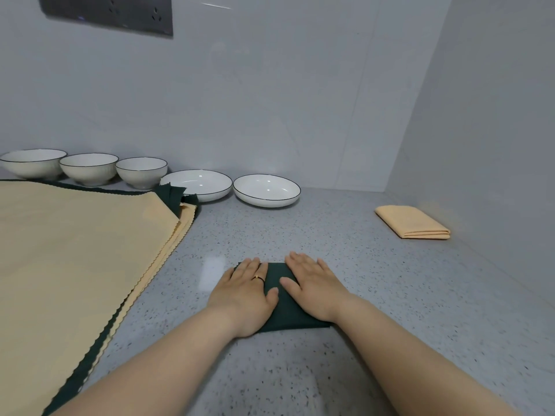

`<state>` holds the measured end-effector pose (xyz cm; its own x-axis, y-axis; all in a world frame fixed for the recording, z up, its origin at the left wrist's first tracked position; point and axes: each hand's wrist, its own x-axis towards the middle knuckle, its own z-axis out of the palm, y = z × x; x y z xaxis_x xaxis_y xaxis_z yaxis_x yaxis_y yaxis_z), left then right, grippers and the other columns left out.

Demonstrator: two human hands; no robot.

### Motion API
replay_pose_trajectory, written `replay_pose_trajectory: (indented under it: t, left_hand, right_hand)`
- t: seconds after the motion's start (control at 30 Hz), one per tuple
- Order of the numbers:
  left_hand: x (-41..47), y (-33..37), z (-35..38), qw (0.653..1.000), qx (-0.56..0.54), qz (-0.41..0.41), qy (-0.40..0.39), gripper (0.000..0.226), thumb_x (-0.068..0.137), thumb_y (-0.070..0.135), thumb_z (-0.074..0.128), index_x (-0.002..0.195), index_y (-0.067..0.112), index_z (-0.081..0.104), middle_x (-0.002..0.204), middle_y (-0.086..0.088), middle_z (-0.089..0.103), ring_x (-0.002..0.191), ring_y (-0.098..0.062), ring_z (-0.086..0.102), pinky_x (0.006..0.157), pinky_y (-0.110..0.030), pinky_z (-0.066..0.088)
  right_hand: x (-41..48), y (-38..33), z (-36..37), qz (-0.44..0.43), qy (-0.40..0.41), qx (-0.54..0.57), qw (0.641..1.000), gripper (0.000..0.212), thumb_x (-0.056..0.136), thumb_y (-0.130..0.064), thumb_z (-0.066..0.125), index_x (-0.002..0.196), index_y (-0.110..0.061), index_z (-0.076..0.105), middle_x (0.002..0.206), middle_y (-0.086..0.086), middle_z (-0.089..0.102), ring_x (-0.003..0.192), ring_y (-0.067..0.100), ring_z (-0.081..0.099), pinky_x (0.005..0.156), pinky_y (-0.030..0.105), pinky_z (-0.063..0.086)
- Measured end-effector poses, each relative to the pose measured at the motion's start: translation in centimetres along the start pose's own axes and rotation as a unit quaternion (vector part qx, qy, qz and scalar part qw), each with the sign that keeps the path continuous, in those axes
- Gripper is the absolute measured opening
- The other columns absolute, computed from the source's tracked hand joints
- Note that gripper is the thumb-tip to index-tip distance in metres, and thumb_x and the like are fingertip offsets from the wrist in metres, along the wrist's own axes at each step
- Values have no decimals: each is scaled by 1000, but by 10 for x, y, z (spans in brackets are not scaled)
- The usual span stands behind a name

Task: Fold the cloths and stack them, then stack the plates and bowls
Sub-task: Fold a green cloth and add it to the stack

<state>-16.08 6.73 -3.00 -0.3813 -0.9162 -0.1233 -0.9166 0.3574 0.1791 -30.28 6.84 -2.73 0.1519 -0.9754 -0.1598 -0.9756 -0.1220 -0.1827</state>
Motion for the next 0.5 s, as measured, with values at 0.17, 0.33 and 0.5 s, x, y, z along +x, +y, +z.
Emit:
replay_pose_trajectory:
  t: [0.17, 0.33, 0.5]
  left_hand:
    - [-14, 4, -4, 999, 53, 13, -4, 59, 99, 42, 16, 149, 15, -1, 158, -1, -1, 145, -14, -2, 118, -33, -2]
    - [-20, 3, -25, 999, 31, 35, -6, 58, 91, 46, 43, 142, 20, 29, 141, 0, 39, 130, -18, 35, 107, -29, 27]
    - [-5, 6, -43, 993, -22, -1, -112, 59, 84, 45, 60, 129, 10, 46, 125, -5, 56, 108, -18, 53, 92, -27, 43]
  right_hand:
    - [-17, 0, 4, 24, 10, 14, 1000, 60, 99, -42, 21, 148, -16, -1, 157, 1, -6, 145, 12, -5, 117, 31, -7]
    - [-44, -5, 9, -1, 45, 42, 998, 58, 98, -40, 31, 148, -20, 9, 157, 0, 3, 145, 14, 4, 117, 27, 1]
    - [-56, -8, 6, -34, 67, 108, 991, 59, 95, -34, 43, 147, -24, 16, 157, -5, 4, 143, 13, 14, 115, 25, 15]
